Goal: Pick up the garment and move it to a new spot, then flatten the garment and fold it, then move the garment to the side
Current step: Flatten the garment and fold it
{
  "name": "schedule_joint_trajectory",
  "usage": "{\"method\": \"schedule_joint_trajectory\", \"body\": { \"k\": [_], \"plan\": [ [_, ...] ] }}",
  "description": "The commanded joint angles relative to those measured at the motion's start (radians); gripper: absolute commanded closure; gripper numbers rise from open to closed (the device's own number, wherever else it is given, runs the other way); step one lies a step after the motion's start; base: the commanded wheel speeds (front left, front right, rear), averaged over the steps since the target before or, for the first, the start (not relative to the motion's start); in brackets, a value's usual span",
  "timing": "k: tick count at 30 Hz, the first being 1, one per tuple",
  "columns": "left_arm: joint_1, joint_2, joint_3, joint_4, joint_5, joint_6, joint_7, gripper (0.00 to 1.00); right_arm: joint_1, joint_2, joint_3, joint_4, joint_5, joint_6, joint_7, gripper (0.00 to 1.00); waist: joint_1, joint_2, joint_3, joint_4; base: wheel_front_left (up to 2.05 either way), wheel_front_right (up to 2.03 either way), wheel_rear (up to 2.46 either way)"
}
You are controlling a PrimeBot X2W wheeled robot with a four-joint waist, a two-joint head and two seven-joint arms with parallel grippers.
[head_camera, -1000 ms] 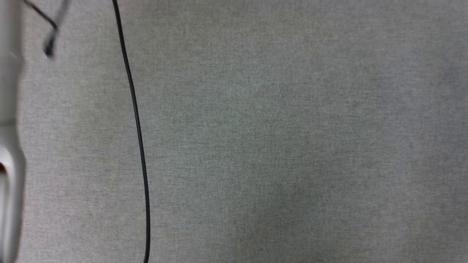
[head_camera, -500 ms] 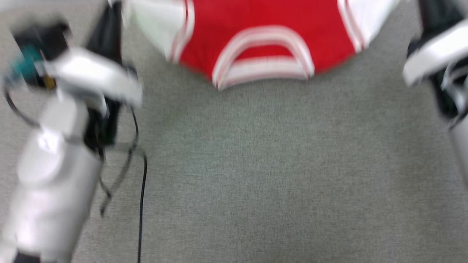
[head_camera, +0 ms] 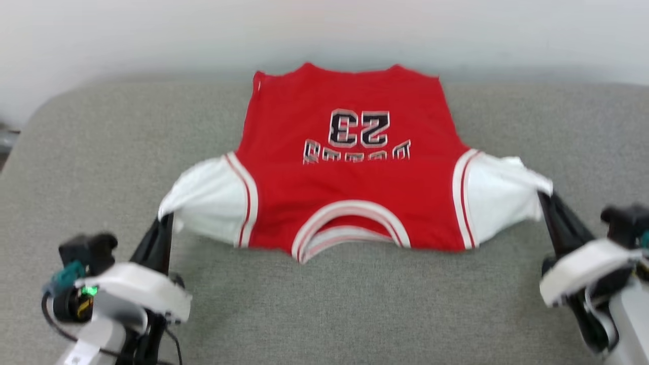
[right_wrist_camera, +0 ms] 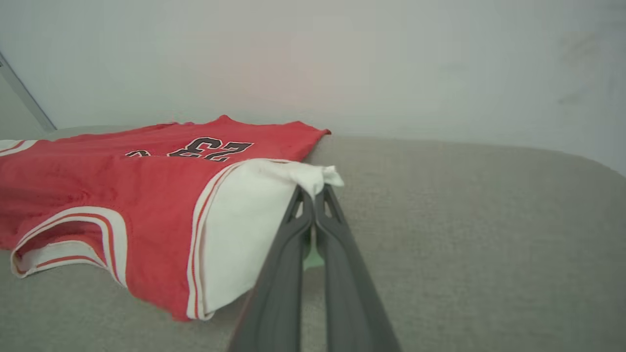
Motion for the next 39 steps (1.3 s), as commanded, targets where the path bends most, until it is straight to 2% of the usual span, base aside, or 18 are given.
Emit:
{"method": "schedule_joint_trajectory", "body": {
  "k": [1, 8, 16, 21, 26, 27, 28, 29, 39],
  "plan": [
    [0.032, 0.007, 0.008, -0.012, -0.011, 0.011, 0.002, 1.0, 0.045, 0.001, -0.011, -0.017, -0.006, -0.001, 0.01, 1.0, 0.0004, 0.0, -0.046, 0.004, 0.0, 0.0, 0.0],
    [0.221, 0.038, 0.009, -0.077, -0.052, 0.055, 0.042, 1.0, 0.313, 0.021, -0.117, -0.156, -0.026, -0.001, 0.107, 1.0, 0.0004, 0.0, -0.125, 0.003, 0.0, 0.0, 0.0],
    [0.368, 0.025, -0.001, -0.112, -0.076, 0.099, 0.041, 1.0, 0.546, 0.052, -0.226, -0.241, -0.032, -0.001, 0.205, 1.0, 0.0004, 0.0, -0.157, 0.01, 0.0, 0.0, 0.0],
    [0.4, 0.019, -0.01, -0.11, -0.077, 0.106, 0.04, 1.0, 0.629, 0.053, -0.25, -0.226, -0.039, -0.001, 0.233, 1.0, 0.0004, 0.0, -0.163, 0.018, 0.0, 0.0, 0.0],
    [0.401, 0.017, -0.019, -0.107, -0.076, 0.108, 0.043, 1.0, 0.624, 0.065, -0.25, -0.22, -0.04, -0.001, 0.239, 1.0, 0.0004, 0.0, -0.164, 0.017, 0.0, 0.0, 0.0],
    [0.398, 0.015, -0.021, -0.108, -0.075, 0.107, 0.043, 1.0, 0.615, 0.066, -0.255, -0.222, -0.045, -0.001, 0.236, 0.85, 0.0004, 0.0, -0.164, 0.016, 0.0, 0.0, 0.0],
    [0.394, 0.014, -0.022, -0.11, -0.073, 0.108, 0.043, 1.0, 0.603, 0.064, -0.258, -0.225, -0.055, -0.001, 0.232, 0.24, 0.0004, 0.0, -0.163, 0.015, 0.0, 0.0, 0.0],
    [0.391, 0.012, -0.023, -0.112, -0.072, 0.108, 0.041, 1.0, 0.59, 0.06, -0.26, -0.231, -0.063, -0.001, 0.227, 0.0, 0.0004, 0.0, -0.162, 0.013, 0.0, 0.0, 0.0],
    [0.344, -0.012, -0.054, -0.159, -0.035, 0.117, 0.026, 1.0, 0.401, -0.027, -0.333, -0.406, -0.067, -0.001, 0.231, 0.0, 0.0004, 0.0, -0.111, 0.045, 0.0, 0.0, 0.0]
  ]
}}
